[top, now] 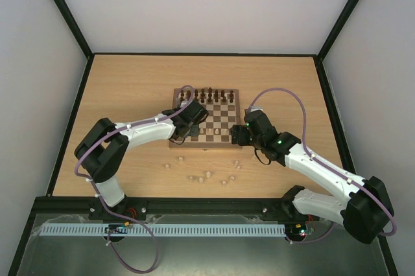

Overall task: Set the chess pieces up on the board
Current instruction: Place the chess piece on the chessboard, then pick up the chess piece at the center of the board.

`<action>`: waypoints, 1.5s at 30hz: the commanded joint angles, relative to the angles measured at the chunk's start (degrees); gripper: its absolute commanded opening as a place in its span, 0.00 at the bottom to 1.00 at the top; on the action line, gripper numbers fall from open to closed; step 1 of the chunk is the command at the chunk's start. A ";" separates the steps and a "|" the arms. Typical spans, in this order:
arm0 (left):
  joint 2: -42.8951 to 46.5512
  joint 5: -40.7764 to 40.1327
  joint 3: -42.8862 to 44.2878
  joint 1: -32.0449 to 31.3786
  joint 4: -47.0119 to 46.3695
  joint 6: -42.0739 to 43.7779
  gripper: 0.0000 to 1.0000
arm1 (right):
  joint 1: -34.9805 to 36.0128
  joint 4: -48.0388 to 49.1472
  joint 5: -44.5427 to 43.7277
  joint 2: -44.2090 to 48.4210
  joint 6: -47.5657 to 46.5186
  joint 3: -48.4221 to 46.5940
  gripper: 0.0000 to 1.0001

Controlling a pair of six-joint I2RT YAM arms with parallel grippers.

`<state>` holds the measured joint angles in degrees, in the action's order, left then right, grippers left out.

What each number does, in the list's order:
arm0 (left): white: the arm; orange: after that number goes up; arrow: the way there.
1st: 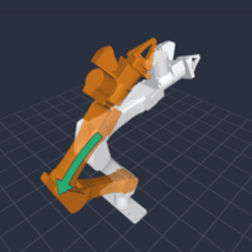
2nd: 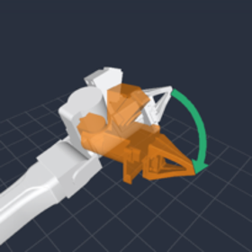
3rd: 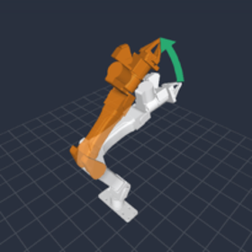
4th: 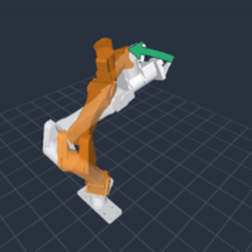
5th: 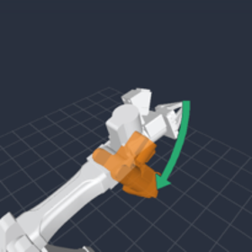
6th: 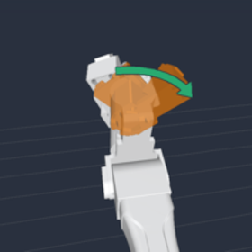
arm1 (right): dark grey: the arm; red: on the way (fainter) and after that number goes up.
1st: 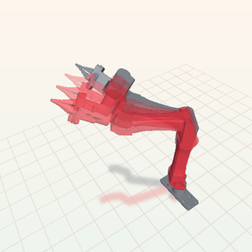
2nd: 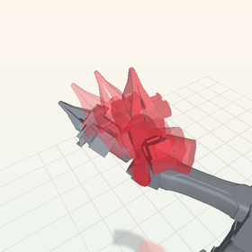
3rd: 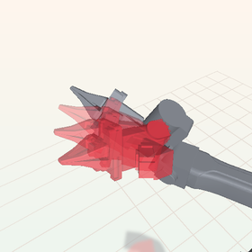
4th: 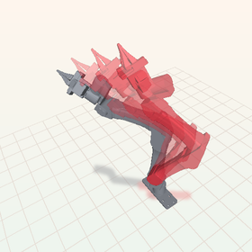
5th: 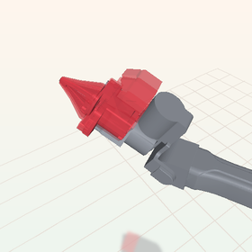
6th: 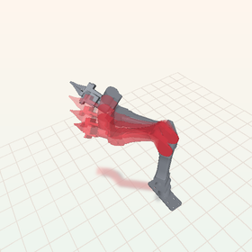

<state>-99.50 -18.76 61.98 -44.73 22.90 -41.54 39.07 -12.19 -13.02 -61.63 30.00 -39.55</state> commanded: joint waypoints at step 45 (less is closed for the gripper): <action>31.56 0.14 -20.15 1.36 -18.09 11.13 0.99 | -0.22 -8.17 -8.55 -1.98 10.29 2.71 0.98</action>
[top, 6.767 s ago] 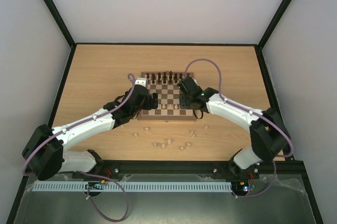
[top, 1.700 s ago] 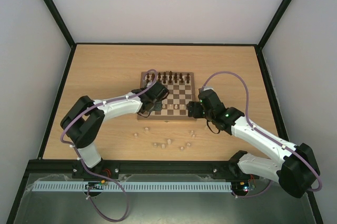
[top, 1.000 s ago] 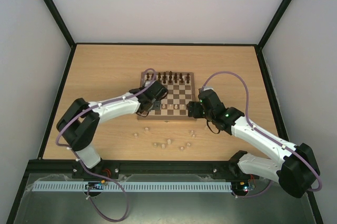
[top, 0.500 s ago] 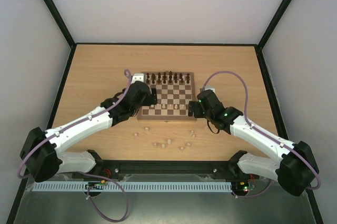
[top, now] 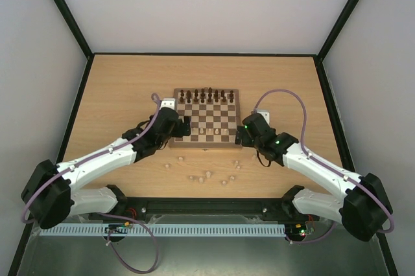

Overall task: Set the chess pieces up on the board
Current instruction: Pick up the chess piece at the center of the board.

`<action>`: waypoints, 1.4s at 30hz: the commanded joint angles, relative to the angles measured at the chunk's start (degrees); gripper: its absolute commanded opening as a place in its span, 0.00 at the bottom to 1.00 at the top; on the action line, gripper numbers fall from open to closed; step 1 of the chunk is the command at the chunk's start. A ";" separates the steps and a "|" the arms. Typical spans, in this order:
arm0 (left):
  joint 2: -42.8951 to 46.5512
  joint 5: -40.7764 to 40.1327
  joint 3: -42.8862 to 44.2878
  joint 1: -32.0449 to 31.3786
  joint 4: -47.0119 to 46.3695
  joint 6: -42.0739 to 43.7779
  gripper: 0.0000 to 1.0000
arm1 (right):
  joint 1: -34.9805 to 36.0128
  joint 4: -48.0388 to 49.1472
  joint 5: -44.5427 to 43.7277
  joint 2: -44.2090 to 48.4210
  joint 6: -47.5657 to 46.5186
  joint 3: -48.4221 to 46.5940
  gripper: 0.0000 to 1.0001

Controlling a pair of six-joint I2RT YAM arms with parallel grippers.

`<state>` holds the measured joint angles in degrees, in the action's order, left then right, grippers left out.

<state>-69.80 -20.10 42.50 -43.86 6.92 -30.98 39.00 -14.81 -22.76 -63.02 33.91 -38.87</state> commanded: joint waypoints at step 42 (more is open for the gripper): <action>1.59 5.02 -0.88 1.50 -2.45 -0.28 0.99 | 3.27 -8.85 3.00 -3.58 17.89 9.33 0.30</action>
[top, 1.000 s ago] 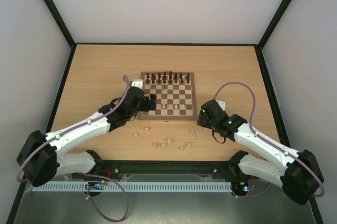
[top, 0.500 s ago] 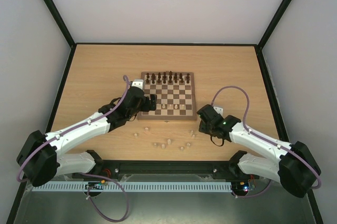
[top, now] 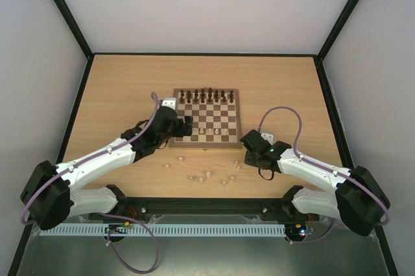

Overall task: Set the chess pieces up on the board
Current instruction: Pick up the chess piece at the center of the board.

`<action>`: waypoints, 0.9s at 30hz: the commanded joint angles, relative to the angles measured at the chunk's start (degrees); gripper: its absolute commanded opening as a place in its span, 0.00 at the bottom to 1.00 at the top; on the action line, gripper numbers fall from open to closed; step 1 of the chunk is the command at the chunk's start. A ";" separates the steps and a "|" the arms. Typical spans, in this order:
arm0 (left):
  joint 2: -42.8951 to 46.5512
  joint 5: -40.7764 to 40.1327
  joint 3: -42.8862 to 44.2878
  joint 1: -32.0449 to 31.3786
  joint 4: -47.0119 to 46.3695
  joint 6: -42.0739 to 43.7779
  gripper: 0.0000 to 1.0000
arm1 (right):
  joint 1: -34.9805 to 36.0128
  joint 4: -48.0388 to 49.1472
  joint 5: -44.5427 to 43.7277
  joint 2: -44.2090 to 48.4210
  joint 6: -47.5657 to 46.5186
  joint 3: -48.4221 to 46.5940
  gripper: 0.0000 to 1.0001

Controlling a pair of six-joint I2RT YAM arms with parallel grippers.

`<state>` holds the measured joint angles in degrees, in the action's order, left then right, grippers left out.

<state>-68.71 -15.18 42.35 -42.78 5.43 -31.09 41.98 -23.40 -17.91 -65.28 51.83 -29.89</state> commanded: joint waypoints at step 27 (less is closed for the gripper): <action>-0.57 0.68 -0.66 0.95 -1.12 -0.05 0.99 | 0.30 -0.28 -4.78 -4.50 -3.25 -5.11 0.05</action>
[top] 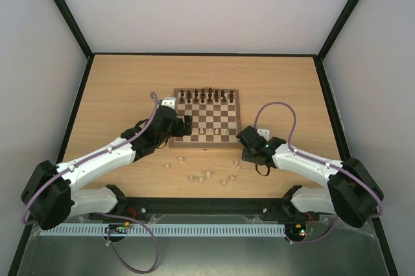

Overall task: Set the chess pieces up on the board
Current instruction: Pick up the chess piece at the center of the board, then place the chess piece on the chessboard.

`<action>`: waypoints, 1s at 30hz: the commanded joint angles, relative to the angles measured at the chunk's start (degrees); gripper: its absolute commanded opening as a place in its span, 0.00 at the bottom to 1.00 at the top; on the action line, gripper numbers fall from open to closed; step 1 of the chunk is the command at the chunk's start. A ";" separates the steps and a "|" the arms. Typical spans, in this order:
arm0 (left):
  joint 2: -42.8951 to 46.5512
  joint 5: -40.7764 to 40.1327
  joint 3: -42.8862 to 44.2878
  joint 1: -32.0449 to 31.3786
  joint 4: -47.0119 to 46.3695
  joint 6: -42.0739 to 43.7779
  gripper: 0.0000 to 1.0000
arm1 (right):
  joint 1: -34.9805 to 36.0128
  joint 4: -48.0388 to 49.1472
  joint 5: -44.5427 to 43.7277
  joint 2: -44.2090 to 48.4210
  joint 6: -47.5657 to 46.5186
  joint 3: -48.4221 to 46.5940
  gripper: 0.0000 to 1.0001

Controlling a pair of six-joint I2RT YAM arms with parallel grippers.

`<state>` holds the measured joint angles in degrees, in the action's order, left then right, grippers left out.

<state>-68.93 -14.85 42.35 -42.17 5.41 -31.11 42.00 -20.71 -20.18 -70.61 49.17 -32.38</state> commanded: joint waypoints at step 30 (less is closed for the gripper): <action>0.08 0.12 -0.59 1.03 -0.57 0.21 0.99 | 0.10 -0.94 -1.22 -23.93 -14.22 -27.98 0.07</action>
<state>-69.21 -14.55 42.35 -41.60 5.41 -31.09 42.00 -20.64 -21.58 -92.95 36.56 -58.37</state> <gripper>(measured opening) 0.991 0.090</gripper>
